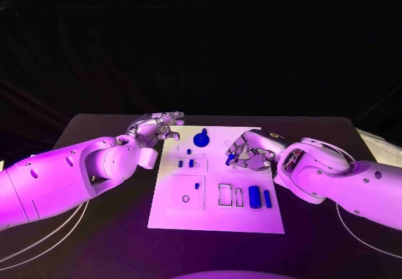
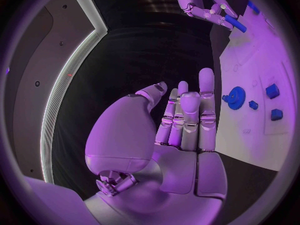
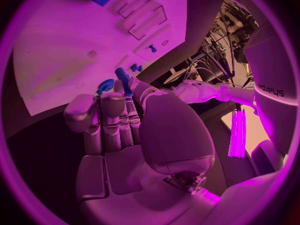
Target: Assemble the parts on the task board
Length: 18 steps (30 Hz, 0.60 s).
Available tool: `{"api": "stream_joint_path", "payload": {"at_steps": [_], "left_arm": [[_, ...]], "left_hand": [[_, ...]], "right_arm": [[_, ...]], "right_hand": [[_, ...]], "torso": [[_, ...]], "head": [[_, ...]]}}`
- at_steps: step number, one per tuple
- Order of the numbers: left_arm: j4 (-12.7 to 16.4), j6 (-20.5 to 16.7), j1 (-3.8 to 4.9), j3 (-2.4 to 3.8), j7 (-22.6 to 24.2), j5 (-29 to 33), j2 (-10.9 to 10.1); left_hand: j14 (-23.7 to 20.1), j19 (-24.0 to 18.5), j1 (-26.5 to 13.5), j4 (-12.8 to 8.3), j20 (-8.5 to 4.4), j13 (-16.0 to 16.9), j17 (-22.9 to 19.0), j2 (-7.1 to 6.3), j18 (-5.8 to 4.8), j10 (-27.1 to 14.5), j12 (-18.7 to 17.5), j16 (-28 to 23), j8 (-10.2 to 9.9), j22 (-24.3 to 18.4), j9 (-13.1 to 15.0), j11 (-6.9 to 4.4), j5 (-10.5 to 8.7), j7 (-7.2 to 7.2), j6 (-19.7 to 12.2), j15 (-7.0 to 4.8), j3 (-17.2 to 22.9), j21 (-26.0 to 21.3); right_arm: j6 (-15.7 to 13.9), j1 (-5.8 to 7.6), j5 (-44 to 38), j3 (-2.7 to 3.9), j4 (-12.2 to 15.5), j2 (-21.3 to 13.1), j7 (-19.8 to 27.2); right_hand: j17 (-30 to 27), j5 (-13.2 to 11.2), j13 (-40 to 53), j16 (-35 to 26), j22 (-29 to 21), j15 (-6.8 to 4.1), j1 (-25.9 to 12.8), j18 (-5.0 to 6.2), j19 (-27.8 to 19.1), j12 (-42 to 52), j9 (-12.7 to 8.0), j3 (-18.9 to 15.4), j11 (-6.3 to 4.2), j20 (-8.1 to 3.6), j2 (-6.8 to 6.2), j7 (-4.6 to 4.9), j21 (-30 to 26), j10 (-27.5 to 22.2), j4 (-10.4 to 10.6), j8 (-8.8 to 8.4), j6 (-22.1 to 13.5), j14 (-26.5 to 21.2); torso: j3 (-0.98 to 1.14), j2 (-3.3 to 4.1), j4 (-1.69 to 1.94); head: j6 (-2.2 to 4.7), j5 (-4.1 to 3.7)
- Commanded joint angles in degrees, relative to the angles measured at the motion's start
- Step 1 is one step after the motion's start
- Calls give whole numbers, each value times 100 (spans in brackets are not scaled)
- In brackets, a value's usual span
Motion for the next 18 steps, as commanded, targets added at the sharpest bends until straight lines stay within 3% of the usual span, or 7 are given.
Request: {"api": "stream_joint_path", "payload": {"at_steps": [1, 9, 11, 18], "left_arm": [[23, 101, -8, 4, 21, -24, 10], [26, 114, -42, 4, 23, -24, -6], [26, 117, -51, 4, 24, -24, -9], [33, 141, -70, 5, 16, -24, -8]], "left_hand": [[-26, 51, 39, -34, 5, 9, -5, -3, 67, -38, 20, -25, 35, -10, -1, 7, 30, -18, -36, 2, 4, -30], [-26, 51, 39, -34, 5, 9, -5, -3, 67, -38, 20, -25, 35, -10, -1, 7, 30, -18, -36, 2, 4, -30], [-26, 51, 39, -34, 5, 9, -5, -3, 67, -38, 20, -25, 35, -10, -1, 7, 30, -18, -36, 2, 4, -30], [-26, 51, 39, -34, 5, 9, -5, -3, 67, -38, 20, -25, 35, -10, -1, 7, 30, -18, -36, 2, 4, -30]], "right_arm": [[-9, -8, 220, 0, 142, 85, 347], [106, -132, -39, -5, 287, 431, 468], [150, -197, -99, -7, 256, 568, 471], [381, -444, -328, -16, -3, 1013, 465]], "right_hand": [[-3, 12, 0, -9, 1, -41, 1, -63, 15, -28, 2, 27, 1, -2, 25, 10, 16, 27, 2, 31, 34, -11], [51, 35, 2, 31, 37, -42, 6, -69, 25, -34, 5, 44, -1, -4, 19, 9, 36, 40, -9, 33, 45, -4], [77, 42, 3, 52, 54, -42, 4, -72, 31, -35, 7, 50, -2, -5, 20, 8, 47, 48, -9, 35, 52, 1], [83, 48, 3, 59, 53, -42, 0, -71, 30, -39, 8, 60, -2, -6, 27, 8, 48, 56, -9, 37, 59, 3]], "torso": [[-7, 7, 15], [-4, 4, 5], [-6, 2, -4], [-12, 7, 14]], "head": [[2, 21], [-17, 115], [-29, 134], [-64, 220]]}}
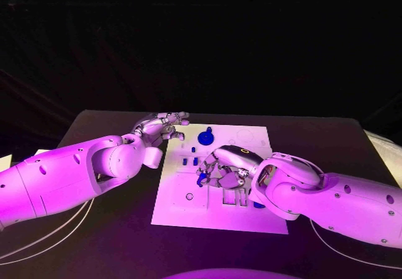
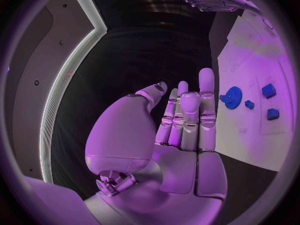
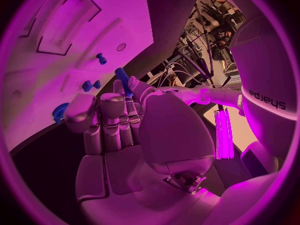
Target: Assemble the parts on the task board
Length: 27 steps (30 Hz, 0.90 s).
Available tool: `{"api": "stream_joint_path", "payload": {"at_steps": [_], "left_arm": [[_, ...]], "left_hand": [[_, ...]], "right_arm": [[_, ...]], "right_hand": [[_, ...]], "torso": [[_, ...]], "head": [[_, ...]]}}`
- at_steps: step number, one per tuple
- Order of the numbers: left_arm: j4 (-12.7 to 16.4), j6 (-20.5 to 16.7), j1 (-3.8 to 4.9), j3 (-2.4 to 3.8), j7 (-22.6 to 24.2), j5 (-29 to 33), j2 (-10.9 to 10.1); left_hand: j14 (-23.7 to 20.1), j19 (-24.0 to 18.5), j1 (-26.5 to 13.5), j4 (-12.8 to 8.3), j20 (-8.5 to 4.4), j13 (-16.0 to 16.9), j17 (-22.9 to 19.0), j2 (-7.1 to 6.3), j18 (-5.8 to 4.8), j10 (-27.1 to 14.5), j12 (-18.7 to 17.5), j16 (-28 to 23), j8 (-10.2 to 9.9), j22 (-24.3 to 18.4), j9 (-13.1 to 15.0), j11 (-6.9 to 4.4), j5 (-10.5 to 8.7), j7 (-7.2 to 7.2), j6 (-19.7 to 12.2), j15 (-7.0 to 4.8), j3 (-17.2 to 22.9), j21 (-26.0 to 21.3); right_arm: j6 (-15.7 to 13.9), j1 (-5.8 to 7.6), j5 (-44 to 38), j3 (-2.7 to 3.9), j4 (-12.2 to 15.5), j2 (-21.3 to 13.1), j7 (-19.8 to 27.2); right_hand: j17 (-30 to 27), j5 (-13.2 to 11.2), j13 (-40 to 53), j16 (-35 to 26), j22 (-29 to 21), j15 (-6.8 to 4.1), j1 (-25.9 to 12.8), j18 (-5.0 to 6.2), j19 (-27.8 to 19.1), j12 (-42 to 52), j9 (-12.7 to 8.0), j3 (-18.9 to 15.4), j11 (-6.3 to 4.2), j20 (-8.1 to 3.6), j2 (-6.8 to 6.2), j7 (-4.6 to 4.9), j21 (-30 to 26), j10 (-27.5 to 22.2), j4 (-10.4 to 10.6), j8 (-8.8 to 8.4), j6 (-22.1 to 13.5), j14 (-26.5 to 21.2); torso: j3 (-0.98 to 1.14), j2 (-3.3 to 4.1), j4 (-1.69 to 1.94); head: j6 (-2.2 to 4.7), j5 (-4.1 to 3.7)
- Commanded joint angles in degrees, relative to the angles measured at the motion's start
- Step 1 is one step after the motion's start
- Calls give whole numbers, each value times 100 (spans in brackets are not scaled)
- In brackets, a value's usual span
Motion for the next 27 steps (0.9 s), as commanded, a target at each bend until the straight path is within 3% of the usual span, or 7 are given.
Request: {"api": "stream_joint_path", "payload": {"at_steps": [1, 9, 15, 27], "left_arm": [[17, 133, -8, 4, 20, -24, 7], [2, 141, -37, 5, 13, -24, 29], [-4, 156, -66, 5, 13, -24, 49], [-19, 158, -79, 6, 16, -24, 58]], "left_hand": [[-26, 51, 39, -34, 5, 10, -6, -3, 67, -38, 20, -25, 35, -5, -1, 7, 30, -17, -36, 2, 3, -30], [-26, 51, 39, -34, 5, 10, -6, -3, 67, -38, 20, -25, 35, -5, -1, 7, 30, -17, -36, 2, 3, -30], [-26, 51, 39, -34, 5, 10, -6, -3, 67, -38, 20, -25, 35, -5, -1, 7, 30, -17, -36, 2, 3, -30], [-26, 51, 39, -34, 5, 10, -6, -3, 67, -38, 20, -25, 35, -5, -1, 7, 30, -17, -36, 2, 3, -30]], "right_arm": [[273, -96, -289, -3, -128, 151, 109], [334, -245, -392, -11, -355, 440, 116], [351, -339, -710, -16, -500, 611, -51], [396, -391, -835, -21, -616, 743, -152]], "right_hand": [[8, 25, 4, 25, 4, -43, 1, -72, 30, -41, 5, 45, -3, -7, 29, -16, 21, 57, 6, 21, 42, 3], [-7, 44, 2, 21, -2, -45, 10, -70, 26, -55, 6, 61, -5, -9, 14, -17, 20, 60, -18, 19, 46, 0], [-13, 47, 2, 17, -4, -45, 9, -70, 24, -59, 6, 63, -4, -9, 8, -16, 20, 61, -23, 18, 46, -1], [-8, 67, 1, 24, -2, -45, 13, -71, 22, -68, 7, 77, -4, -8, 3, -16, 22, 64, -38, 17, 48, -2]], "torso": [[-3, 3, 6], [1, 2, -3], [0, 4, 4], [-2, -1, -3]], "head": [[-29, 64], [-63, 143], [-69, 138], [-98, 173]]}}
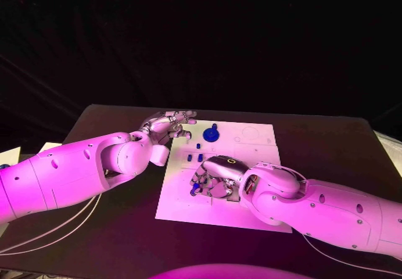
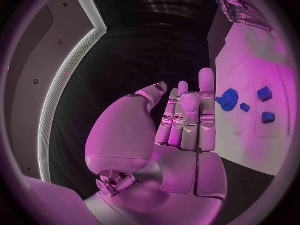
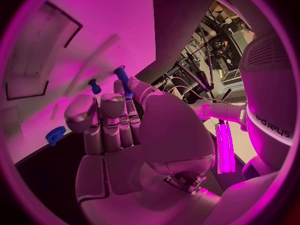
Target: Assemble the parts on the task board
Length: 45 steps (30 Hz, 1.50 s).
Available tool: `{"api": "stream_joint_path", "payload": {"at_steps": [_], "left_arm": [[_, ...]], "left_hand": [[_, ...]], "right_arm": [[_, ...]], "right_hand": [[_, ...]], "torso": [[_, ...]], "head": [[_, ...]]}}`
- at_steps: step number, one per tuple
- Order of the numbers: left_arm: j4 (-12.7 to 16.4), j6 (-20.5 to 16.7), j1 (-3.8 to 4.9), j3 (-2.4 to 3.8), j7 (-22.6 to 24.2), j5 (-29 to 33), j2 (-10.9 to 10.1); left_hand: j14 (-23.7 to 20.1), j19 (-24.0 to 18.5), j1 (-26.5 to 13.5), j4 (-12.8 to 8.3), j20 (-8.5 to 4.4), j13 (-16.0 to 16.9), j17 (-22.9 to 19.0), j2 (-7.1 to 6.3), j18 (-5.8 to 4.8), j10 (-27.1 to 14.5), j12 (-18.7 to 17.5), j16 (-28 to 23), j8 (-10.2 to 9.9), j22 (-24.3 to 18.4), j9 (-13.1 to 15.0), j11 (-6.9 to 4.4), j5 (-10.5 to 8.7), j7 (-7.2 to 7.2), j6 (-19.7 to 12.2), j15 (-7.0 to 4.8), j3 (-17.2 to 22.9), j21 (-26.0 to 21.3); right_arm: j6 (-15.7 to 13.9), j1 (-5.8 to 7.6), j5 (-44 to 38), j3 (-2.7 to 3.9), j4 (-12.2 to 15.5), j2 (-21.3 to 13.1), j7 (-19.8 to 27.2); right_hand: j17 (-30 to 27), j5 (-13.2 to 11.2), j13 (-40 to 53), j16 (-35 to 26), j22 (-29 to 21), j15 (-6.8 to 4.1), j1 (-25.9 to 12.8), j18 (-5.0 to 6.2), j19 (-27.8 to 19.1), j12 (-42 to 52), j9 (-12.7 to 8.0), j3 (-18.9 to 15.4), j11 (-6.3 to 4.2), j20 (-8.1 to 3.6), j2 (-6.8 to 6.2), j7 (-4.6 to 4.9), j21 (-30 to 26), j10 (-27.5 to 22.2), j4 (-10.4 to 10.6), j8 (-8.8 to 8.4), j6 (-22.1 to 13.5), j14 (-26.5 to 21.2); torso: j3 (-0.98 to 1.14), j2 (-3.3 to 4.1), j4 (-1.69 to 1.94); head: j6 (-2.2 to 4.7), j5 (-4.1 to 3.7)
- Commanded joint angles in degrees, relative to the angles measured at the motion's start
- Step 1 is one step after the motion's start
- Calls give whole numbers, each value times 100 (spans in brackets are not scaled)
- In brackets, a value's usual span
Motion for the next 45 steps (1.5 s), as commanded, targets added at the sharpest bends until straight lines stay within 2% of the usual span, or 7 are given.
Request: {"api": "stream_joint_path", "payload": {"at_steps": [1, 10, 20, 25, 32, 38, 45], "left_arm": [[1, 120, -2, 5, 27, -23, 15], [2, 123, -2, 5, 27, -23, 16], [3, 123, -2, 5, 27, -23, 17], [1, 121, -2, 5, 26, -23, 16], [2, 120, -2, 5, 21, -23, 16], [0, 133, -2, 5, 19, -23, 19], [-8, 154, -2, 5, 14, -23, 26]], "left_hand": [[-26, 51, 39, -34, 5, 6, -6, -3, 67, -38, 20, -24, 35, -6, -1, 7, 30, -17, -36, 2, 3, -30], [-26, 51, 39, -34, 5, 6, -6, -3, 67, -38, 20, -24, 35, -6, -1, 7, 30, -17, -36, 2, 3, -30], [-29, 54, 43, -37, 5, 8, -13, 4, 66, -45, 28, -27, 40, -10, -1, 9, 30, -15, -41, 3, 4, -37], [-30, 57, 46, -38, 6, 9, -17, 7, 66, -49, 33, -28, 43, -13, -1, 11, 30, -14, -43, 4, 4, -40], [-30, 57, 46, -38, 6, 9, -17, 7, 66, -49, 33, -28, 43, -13, -1, 11, 30, -14, -43, 4, 4, -40], [-30, 58, 48, -38, 6, 10, -17, 13, 66, -52, 36, -27, 45, -14, -1, 11, 30, -13, -44, 5, 6, -43], [-33, 59, 53, -39, 6, 11, -23, 22, 66, -54, 40, -31, 48, -16, 0, 10, 32, -14, -45, 5, 11, -45]], "right_arm": [[114, -12, -171, -2, -25, 28, -75], [146, -14, -214, -3, -112, 56, -138], [404, -33, -242, -21, -212, 132, -217], [397, -46, -279, -28, -237, 156, -231], [308, -51, -273, -35, -231, 157, -191], [203, -54, -256, -42, -198, 143, -123], [-240, -62, -226, -45, -109, 90, -96]], "right_hand": [[4, 34, 2, 25, -1, -46, 13, -71, 22, -20, 5, 13, 13, -8, 5, -1, 26, 41, -7, 33, 35, -2], [1, 44, 2, 25, 3, -45, 12, -72, 23, -25, 6, 20, 14, -9, 5, 0, 28, 44, -12, 33, 37, -3], [-68, 10, -1, -17, -58, -37, -36, -60, -7, -51, 2, 22, 25, -8, -11, 11, -2, 39, -5, 18, 22, -19], [-94, 2, -19, -26, -84, 9, -129, -60, -36, -181, -37, 14, 88, 18, -101, 82, -16, -122, -5, -86, -145, -39], [-107, 30, -14, -11, -90, 88, -345, -60, -57, -304, -78, -152, 189, 93, -318, 184, -15, -319, 40, -179, -382, -52], [-155, 144, -8, -22, -177, 122, -465, -36, -110, -353, -83, -431, 226, 128, -472, 204, -61, -487, 45, -173, -583, -78], [-249, 236, -13, -72, -331, 153, -464, -10, -182, -408, -70, -699, 270, 153, -490, 241, -151, -720, 9, -157, -601, -111]], "torso": [[-4, -3, 1], [-1, 0, -2], [3, 0, 2], [1, -2, -4], [3, -2, -9], [2, -4, -4], [1, -5, 3]], "head": [[-4, 10], [-7, 17], [-27, 33], [-34, 39], [-39, 41], [-40, 36], [-29, 25]]}}
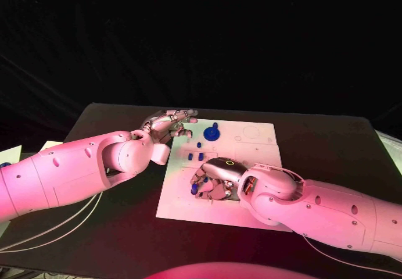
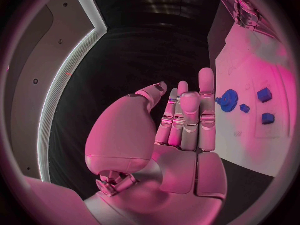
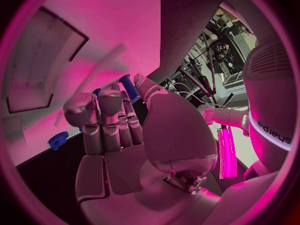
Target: Assemble the parts on the task board
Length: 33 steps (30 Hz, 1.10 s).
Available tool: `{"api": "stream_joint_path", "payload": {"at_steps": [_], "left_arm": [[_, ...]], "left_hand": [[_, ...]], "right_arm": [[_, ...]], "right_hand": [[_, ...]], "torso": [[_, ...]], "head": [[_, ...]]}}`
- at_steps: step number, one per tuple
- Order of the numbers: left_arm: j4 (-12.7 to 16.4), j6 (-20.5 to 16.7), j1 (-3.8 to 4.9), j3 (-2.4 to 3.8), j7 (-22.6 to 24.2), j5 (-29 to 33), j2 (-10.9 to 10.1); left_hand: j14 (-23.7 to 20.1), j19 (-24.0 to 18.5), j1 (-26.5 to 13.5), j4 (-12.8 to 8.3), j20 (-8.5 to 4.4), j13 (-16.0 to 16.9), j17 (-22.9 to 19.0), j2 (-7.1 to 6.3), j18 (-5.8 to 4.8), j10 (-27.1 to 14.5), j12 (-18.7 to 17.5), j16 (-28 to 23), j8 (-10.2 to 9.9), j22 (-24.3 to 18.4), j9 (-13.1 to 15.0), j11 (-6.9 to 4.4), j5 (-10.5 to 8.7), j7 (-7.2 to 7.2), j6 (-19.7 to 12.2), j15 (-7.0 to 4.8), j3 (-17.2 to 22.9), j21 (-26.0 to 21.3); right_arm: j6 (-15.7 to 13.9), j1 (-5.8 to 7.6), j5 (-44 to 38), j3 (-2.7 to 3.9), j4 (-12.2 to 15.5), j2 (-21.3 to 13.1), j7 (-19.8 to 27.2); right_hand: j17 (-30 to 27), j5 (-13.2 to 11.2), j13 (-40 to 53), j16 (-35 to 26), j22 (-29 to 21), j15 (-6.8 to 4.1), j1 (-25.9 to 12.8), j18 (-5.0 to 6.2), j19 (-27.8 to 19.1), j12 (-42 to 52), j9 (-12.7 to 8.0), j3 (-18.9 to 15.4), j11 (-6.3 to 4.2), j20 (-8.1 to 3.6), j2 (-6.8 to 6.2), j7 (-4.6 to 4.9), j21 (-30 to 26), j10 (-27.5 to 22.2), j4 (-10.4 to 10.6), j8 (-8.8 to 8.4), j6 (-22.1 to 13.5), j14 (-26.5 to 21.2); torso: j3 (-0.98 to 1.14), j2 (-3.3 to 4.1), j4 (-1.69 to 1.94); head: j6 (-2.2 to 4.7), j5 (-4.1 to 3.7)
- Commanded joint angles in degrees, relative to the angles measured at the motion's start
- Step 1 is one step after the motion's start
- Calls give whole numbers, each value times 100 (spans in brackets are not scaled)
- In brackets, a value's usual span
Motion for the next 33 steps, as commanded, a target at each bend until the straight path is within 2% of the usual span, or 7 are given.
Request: {"api": "stream_joint_path", "payload": {"at_steps": [1, 7, 12, 20, 28, 30, 33], "left_arm": [[0, 132, 0, 4, 20, -22, 10], [-10, 132, -1, 4, 17, -22, -1], [-20, 131, -14, 4, 19, -22, -4], [-46, 132, -92, 3, 10, -22, -11], [-89, 130, -185, 3, 23, -22, 25], [-105, 127, -210, 3, 32, -22, 39], [-121, 106, -244, 3, 68, -22, 64]], "left_hand": [[-34, 40, 59, -43, -14, 8, -5, 29, 66, -36, 43, -30, 27, -10, 0, -11, 33, -15, -45, 4, 15, -26], [-34, 40, 59, -43, -14, 8, -5, 29, 66, -36, 43, -30, 27, -10, 0, -11, 33, -15, -45, 4, 15, -26], [-37, 41, 68, -48, -14, 9, -11, 34, 66, -39, 46, -33, 29, -12, 0, -12, 34, -15, -47, 4, 20, -29], [-39, 41, 71, -51, -15, 9, -19, 35, 66, -41, 47, -37, 30, -12, 0, -12, 34, -16, -48, 4, 21, -30], [-44, 41, 75, -54, -15, 9, -29, 33, 66, -44, 48, -42, 30, -13, 0, -12, 34, -15, -50, 4, 22, -32], [-44, 41, 75, -54, -15, 9, -29, 33, 66, -44, 48, -42, 30, -13, 0, -12, 34, -15, -50, 4, 22, -32], [-45, 41, 81, -60, -15, 10, -29, 33, 66, -48, 51, -42, 32, -15, 0, -12, 34, -15, -52, 4, 24, -34]], "right_arm": [[-448, -9, -35, 1, 57, -37, 9], [-1041, -25, 62, 14, 271, -250, 94], [-1231, 19, 428, 62, 610, -628, 104], [-734, 454, 1762, 77, 1185, -1671, -517], [-533, 584, 2069, -36, 1536, -2539, -1217], [-500, 590, 2017, -64, 1593, -2668, -1392], [-369, 591, 1779, -97, 1663, -2797, -1698]], "right_hand": [[-21, 59, 4, -32, -41, 58, 6, -6, -48, -23, 8, -94, 17, 16, -25, 17, -43, -104, -7, -2, -14, -12], [-75, 160, 9, -59, -89, 75, 72, 2, -62, 2, 10, -206, 38, 32, 19, 42, -69, -183, -53, -3, -18, -26], [-169, 299, 29, -118, -137, 62, 130, 13, -72, 137, 19, -257, 15, 32, 99, 33, -95, -9, -78, 16, 27, -49], [187, 280, 89, 172, 148, -48, 151, -34, 94, 404, 22, -217, -135, -38, 300, -60, 86, 654, -3, 20, 110, 74], [1653, 689, 723, 1284, 1114, -279, -285, -204, 528, 1279, 66, -517, -430, -244, 295, -308, 677, 1727, 407, 173, 343, 360], [1884, 756, 1135, 1481, 1161, -329, -315, -216, 550, 1721, 71, -652, -481, -303, 253, -352, 711, 1815, 468, 207, 356, 380], [2234, 865, 3170, 1753, 1232, -338, -363, -228, 577, 3565, 92, -885, -536, -343, 258, -401, 754, 1892, 597, 296, 378, 384]], "torso": [[5, 0, -3], [10, -8, -21], [6, -40, -36], [23, -137, -110], [57, -222, -197], [74, -238, -213], [91, -257, -222]], "head": [[14, 9], [32, -2], [49, -121], [106, -344], [129, -458], [117, -480], [95, -503]]}}
